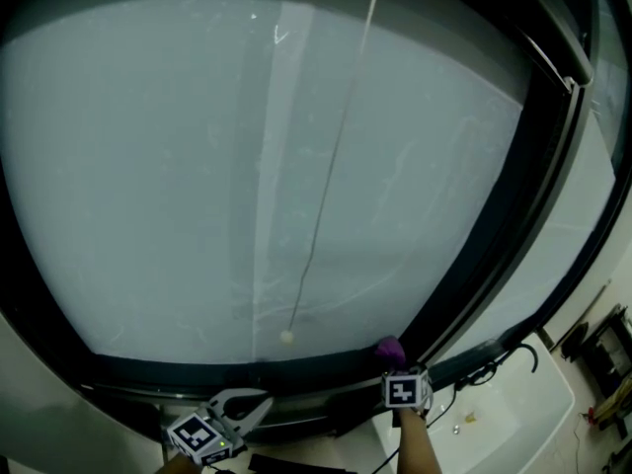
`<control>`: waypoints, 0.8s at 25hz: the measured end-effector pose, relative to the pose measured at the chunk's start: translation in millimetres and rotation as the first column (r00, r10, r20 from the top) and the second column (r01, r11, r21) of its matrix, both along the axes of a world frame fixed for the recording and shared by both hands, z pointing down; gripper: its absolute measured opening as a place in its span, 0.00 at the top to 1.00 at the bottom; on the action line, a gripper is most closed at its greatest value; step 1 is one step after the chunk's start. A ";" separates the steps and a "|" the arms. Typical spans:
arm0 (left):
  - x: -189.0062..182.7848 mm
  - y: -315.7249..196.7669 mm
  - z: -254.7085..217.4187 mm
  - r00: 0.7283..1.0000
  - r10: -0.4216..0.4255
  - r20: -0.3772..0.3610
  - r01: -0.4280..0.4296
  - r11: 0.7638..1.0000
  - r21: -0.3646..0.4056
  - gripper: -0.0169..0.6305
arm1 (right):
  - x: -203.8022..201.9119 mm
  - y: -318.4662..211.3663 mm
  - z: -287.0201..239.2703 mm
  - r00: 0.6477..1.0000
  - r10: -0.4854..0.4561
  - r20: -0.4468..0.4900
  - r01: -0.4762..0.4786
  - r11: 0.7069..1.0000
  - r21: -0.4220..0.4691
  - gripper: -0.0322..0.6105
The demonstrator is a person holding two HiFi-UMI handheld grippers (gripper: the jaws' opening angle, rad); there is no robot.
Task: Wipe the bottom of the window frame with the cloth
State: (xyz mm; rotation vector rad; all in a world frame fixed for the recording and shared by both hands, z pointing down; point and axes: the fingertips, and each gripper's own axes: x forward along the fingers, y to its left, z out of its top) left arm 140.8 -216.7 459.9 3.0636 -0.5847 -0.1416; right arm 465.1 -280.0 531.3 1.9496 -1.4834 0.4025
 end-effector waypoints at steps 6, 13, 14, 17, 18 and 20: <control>1.3 -1.8 -0.2 1.000 -0.002 0.019 0.002 1.000 0.010 0.97 | 5.3 -2.3 2.2 0.998 -0.018 -0.058 0.017 1.000 -0.021 0.82; 6.1 5.2 -6.8 1.000 0.005 0.025 -0.004 1.000 -0.027 0.97 | 13.4 7.8 -2.2 0.991 0.006 -0.137 -0.010 0.999 -0.031 0.82; 5.5 5.0 -7.2 1.000 0.002 0.025 -0.001 1.000 -0.027 0.97 | 13.6 10.1 -1.7 0.986 0.005 -0.165 -0.012 0.999 -0.040 0.82; 4.1 4.2 -7.5 1.000 -0.012 0.024 0.012 0.999 -0.032 0.97 | 15.9 17.7 0.4 0.983 0.014 -0.183 -0.021 0.999 -0.037 0.82; 3.8 4.1 -7.5 1.000 -0.015 0.023 0.015 0.999 -0.033 0.97 | 17.0 20.4 0.5 0.985 0.021 -0.172 -0.026 0.999 -0.028 0.82; 3.8 3.4 -7.5 1.000 -0.017 0.020 0.018 0.999 -0.032 0.97 | 20.7 26.9 2.0 0.987 0.037 -0.155 -0.041 0.999 -0.020 0.82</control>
